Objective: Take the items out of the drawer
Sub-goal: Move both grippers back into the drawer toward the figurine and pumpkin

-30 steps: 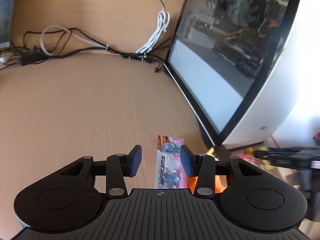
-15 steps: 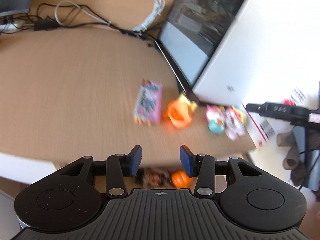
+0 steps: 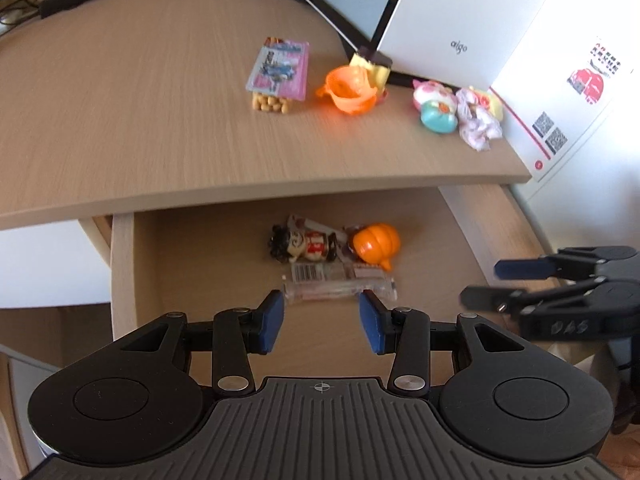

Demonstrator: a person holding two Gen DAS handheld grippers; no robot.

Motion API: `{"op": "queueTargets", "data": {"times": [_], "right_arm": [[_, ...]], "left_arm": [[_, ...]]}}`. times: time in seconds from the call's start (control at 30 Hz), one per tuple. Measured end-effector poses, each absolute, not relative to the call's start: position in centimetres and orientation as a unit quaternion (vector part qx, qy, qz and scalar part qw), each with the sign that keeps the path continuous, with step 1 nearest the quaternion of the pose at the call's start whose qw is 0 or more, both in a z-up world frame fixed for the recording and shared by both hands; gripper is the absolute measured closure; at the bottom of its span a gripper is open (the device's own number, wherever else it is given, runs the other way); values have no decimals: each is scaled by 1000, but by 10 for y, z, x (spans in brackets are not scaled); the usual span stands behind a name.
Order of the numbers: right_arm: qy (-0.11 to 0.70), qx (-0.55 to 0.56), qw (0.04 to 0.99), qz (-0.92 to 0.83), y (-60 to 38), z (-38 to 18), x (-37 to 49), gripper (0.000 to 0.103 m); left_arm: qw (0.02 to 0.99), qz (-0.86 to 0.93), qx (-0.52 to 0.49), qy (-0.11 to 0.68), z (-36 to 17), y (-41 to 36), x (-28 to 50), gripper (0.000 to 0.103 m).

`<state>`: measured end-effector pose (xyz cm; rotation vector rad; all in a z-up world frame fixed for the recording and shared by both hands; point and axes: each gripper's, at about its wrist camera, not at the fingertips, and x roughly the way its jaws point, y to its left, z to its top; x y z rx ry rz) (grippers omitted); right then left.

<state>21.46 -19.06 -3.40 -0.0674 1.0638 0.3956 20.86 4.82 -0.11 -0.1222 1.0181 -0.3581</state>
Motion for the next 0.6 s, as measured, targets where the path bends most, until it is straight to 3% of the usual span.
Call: {"op": "queueTargets", "data": {"times": [0.6], "right_arm": [[589,-54,777,215,-185,-88,197,40]], "left_arm": [[842,-143,-86,513,-29,48,209,58]]}}
